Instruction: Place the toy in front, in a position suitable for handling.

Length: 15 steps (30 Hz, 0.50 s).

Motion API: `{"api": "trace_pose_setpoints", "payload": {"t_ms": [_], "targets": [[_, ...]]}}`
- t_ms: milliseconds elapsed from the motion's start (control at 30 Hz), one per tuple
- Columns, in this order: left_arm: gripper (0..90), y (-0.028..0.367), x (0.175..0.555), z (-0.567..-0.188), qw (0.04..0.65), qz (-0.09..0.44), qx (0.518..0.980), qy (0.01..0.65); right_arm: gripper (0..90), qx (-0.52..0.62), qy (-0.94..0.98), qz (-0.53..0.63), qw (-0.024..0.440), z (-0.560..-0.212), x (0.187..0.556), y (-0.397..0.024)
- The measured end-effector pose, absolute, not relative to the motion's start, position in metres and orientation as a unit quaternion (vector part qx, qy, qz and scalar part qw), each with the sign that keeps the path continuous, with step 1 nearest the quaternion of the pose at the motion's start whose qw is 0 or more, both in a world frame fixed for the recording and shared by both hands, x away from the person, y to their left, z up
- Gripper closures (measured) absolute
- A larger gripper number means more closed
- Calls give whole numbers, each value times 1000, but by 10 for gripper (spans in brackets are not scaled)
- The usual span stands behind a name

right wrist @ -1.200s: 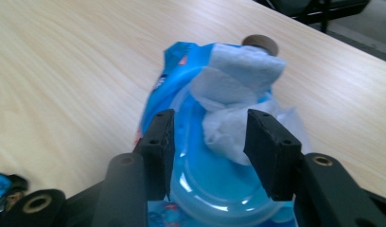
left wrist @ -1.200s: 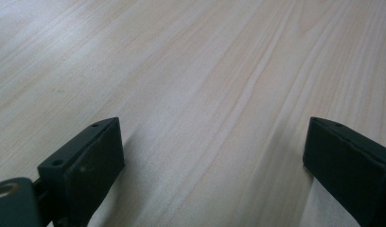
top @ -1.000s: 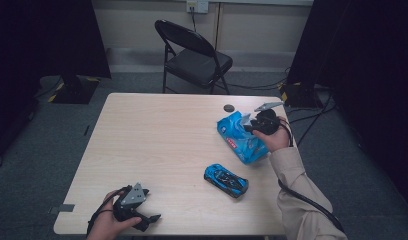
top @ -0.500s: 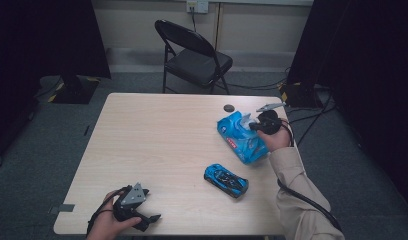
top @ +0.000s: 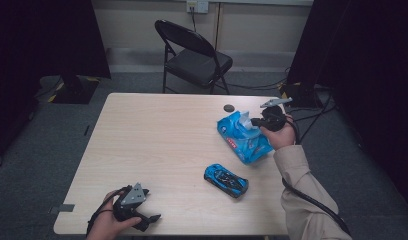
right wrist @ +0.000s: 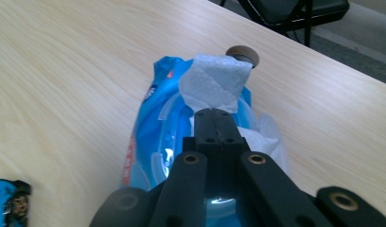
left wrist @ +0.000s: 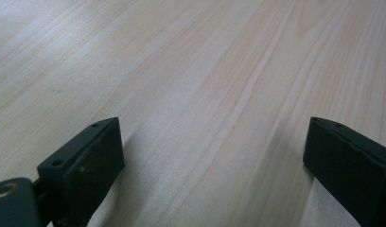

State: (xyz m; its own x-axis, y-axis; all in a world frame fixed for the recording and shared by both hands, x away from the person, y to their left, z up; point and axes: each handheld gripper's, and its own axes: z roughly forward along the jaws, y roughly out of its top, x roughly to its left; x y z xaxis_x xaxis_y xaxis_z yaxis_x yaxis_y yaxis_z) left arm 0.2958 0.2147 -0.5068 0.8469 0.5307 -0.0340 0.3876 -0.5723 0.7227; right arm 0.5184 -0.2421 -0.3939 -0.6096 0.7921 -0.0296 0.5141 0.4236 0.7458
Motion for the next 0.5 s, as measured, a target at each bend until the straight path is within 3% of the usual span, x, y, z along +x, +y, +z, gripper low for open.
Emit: {"api": "trace_pose_setpoints", "payload": {"t_ms": [500], "targets": [[53, 215, 296, -507, 382, 97, 882, 259, 900, 393, 809, 379, 216, -348, 505, -247]]}}
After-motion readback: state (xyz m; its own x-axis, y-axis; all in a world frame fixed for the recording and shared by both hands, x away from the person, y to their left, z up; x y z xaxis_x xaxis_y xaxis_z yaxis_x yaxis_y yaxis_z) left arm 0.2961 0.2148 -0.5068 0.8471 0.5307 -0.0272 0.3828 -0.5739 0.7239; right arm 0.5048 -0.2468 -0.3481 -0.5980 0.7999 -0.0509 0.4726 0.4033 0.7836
